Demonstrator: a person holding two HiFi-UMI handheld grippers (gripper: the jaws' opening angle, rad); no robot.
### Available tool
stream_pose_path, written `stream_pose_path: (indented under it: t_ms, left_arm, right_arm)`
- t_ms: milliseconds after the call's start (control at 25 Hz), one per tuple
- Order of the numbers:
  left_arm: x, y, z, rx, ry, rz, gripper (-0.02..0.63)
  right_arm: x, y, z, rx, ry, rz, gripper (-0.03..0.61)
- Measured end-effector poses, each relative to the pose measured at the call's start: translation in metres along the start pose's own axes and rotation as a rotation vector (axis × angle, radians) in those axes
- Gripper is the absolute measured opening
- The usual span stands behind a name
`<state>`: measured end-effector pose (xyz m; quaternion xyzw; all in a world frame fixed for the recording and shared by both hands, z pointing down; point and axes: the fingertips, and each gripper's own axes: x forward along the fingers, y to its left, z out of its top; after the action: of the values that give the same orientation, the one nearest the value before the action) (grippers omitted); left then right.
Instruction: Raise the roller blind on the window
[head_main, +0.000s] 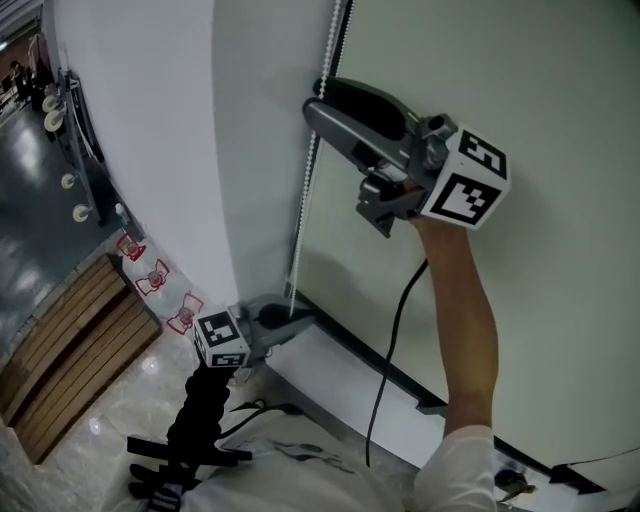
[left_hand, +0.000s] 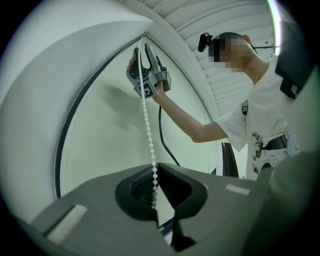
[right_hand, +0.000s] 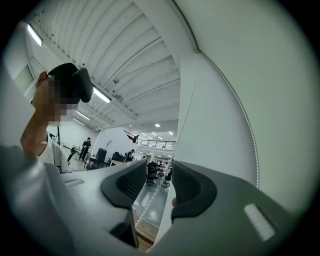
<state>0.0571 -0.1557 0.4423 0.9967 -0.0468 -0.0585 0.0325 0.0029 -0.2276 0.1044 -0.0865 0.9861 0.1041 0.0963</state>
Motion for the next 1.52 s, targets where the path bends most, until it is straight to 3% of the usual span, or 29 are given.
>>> stream_pose_path:
  t_ms: [240, 480, 680, 760, 1000, 1520]
  left_arm:
    - [0.005, 0.000, 0.018, -0.009, 0.006, -0.009, -0.002]
    - [0.006, 0.002, 0.017, -0.012, 0.005, -0.008, -0.002]
    - [0.008, -0.001, 0.021, -0.007, 0.005, -0.016, -0.002]
    - [0.008, -0.001, 0.021, -0.012, 0.009, -0.016, -0.002]
    - [0.011, -0.002, 0.021, -0.017, 0.012, -0.010, -0.002]
    - [0.010, 0.000, 0.021, -0.025, 0.010, -0.007, -0.002]
  right_arm:
    - [0.008, -0.019, 0.038, -0.015, -0.011, -0.011, 0.144]
    - [0.010, -0.020, 0.048, -0.029, -0.012, -0.012, 0.136]
    - [0.014, -0.017, 0.056, -0.045, 0.007, -0.013, 0.061]
    - [0.014, -0.018, 0.057, -0.030, 0.005, -0.017, 0.023]
    - [0.008, -0.023, 0.058, 0.082, -0.016, -0.013, 0.017]
    - [0.009, -0.009, 0.038, 0.070, 0.027, -0.009, 0.012]
